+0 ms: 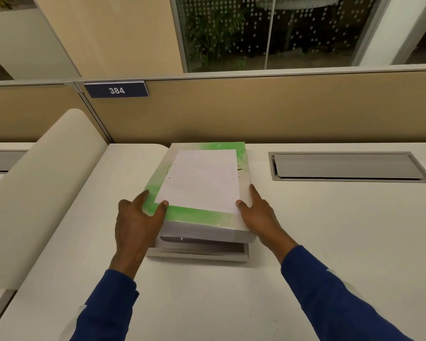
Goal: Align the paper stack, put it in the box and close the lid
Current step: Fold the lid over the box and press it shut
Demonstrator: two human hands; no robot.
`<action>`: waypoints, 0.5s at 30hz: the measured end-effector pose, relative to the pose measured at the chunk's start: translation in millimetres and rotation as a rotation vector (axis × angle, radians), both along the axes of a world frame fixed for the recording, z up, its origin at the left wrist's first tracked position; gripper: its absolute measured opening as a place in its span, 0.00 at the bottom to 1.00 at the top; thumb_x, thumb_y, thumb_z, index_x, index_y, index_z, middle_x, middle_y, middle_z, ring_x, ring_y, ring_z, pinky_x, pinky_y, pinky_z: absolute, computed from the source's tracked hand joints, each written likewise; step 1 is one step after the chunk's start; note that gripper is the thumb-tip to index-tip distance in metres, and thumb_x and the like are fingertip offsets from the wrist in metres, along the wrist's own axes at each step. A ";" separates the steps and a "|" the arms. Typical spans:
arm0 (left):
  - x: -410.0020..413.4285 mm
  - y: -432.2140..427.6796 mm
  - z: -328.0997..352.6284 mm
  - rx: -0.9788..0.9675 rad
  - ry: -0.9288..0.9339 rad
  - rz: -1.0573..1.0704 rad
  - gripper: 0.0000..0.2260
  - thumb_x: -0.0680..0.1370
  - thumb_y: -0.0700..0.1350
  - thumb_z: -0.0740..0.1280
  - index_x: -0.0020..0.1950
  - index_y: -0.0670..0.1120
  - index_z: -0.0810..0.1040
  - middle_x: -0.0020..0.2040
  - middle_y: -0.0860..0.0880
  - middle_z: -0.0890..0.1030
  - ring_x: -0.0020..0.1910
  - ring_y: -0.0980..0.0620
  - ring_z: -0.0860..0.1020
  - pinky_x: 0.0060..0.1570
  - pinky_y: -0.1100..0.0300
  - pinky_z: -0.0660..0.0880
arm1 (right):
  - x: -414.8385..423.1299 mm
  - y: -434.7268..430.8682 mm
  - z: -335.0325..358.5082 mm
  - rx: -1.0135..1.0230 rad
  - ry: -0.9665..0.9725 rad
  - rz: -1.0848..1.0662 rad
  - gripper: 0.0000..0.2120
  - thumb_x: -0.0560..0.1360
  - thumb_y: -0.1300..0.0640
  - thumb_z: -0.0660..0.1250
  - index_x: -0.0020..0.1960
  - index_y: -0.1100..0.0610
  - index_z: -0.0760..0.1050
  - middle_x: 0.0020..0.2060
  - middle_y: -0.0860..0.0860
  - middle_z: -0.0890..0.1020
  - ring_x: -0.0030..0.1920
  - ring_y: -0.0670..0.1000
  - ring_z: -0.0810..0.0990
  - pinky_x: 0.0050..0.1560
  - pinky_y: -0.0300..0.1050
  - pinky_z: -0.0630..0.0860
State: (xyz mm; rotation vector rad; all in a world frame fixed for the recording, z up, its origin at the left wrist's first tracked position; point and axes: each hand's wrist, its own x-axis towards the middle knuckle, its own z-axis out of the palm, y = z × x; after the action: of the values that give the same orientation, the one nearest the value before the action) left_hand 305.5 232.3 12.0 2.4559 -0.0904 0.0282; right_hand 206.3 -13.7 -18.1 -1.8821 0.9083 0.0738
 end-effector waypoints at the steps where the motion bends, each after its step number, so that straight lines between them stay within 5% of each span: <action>1: 2.2 3.5 -2.1 -0.002 0.006 0.008 0.28 0.77 0.58 0.70 0.75 0.50 0.72 0.54 0.46 0.69 0.48 0.49 0.72 0.49 0.56 0.73 | -1.4 2.9 -1.0 -0.009 0.013 0.019 0.34 0.83 0.43 0.58 0.82 0.45 0.45 0.75 0.55 0.66 0.71 0.59 0.71 0.66 0.55 0.73; 9: 5.4 29.9 -47.2 -0.105 0.188 0.013 0.25 0.78 0.56 0.70 0.75 0.53 0.72 0.56 0.45 0.76 0.49 0.47 0.77 0.52 0.55 0.75 | 0.2 25.0 -8.8 -0.102 0.096 0.133 0.37 0.82 0.41 0.58 0.82 0.45 0.41 0.71 0.57 0.65 0.68 0.60 0.72 0.65 0.54 0.72; 12: 3.4 29.4 -55.9 -0.074 0.199 0.001 0.25 0.80 0.57 0.66 0.76 0.54 0.69 0.60 0.43 0.77 0.58 0.42 0.77 0.57 0.52 0.74 | 1.5 25.4 -7.9 -0.139 0.114 0.151 0.37 0.81 0.41 0.59 0.82 0.46 0.41 0.70 0.58 0.67 0.67 0.60 0.73 0.64 0.54 0.74; 15: 10.7 30.0 -57.6 -0.053 0.214 -0.023 0.23 0.80 0.56 0.66 0.74 0.54 0.69 0.61 0.42 0.79 0.53 0.42 0.78 0.52 0.52 0.75 | 3.4 25.3 -4.7 -0.161 0.117 0.164 0.37 0.81 0.41 0.59 0.82 0.47 0.41 0.70 0.58 0.68 0.66 0.61 0.74 0.65 0.56 0.74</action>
State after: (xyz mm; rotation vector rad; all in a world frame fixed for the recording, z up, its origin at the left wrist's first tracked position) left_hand 316.2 262.3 -45.6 2.3887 -0.0239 -0.2384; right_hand 209.7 11.6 -22.8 -2.1186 0.8583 0.2180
